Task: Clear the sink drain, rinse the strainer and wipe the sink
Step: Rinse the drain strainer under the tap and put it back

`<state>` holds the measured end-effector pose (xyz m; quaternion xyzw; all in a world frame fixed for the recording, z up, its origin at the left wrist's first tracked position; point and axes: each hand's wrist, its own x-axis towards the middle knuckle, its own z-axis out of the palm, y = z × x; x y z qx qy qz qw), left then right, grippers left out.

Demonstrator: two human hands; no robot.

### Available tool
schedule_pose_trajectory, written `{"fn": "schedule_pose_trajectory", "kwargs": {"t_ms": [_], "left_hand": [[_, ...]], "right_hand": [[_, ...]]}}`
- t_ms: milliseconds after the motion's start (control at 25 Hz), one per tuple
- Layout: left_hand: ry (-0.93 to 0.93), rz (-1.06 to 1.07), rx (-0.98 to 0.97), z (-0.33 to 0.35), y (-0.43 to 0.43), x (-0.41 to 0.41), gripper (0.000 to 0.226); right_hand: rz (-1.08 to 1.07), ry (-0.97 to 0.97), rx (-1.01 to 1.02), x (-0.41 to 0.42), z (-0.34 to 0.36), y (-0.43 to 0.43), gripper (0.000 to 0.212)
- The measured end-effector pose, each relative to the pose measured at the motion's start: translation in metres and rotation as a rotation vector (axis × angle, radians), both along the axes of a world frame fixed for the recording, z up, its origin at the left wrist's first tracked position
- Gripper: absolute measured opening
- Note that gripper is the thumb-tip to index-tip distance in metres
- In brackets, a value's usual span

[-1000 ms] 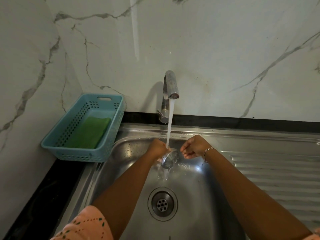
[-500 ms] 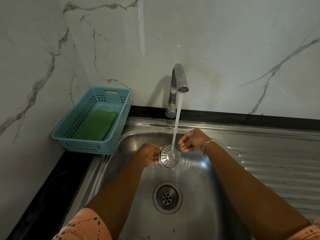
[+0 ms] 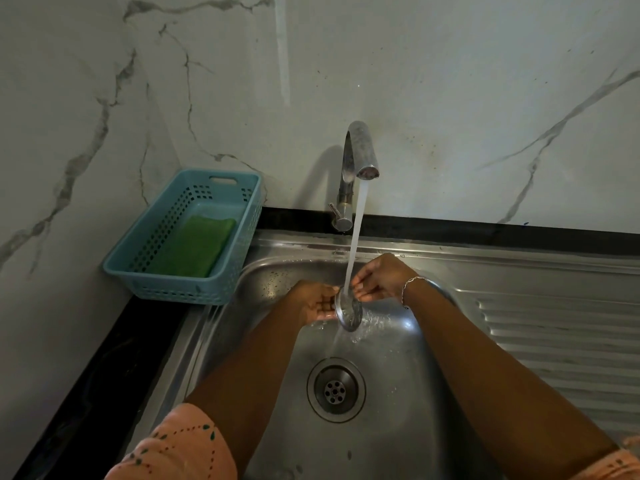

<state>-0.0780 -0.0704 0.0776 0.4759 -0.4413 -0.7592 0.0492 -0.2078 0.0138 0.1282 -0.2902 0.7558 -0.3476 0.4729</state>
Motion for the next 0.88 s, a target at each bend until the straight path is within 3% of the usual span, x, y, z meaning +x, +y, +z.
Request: {"fn": "schedule_pose_trajectory", "kwargs": {"t_ms": [200,400,560,680,880], "left_hand": [[0.012,-0.026,-0.053,0.017,0.007,-0.02,0.029],[-0.028,-0.096,-0.126,0.019,0.011,-0.031,0.019],[-0.167,-0.349,-0.685,0.009,0.014,-0.023,0.013],[-0.13,-0.515,-0.948,0.0,0.025,-0.009,0.003],[-0.132,-0.87,-1.668,-0.01,0.039,0.019,0.015]], "right_hand": [[-0.055,0.012,-0.017,-0.012,-0.002,0.008,0.018],[-0.139,-0.022,-0.02,-0.021,-0.008,0.019,0.013],[-0.118,-0.017,-0.023,-0.019,-0.012,0.02,0.011],[-0.087,-0.027,-0.041,-0.014,-0.013,0.015,0.014],[-0.043,-0.108,-0.023,0.002,-0.012,0.005,0.024]]}}
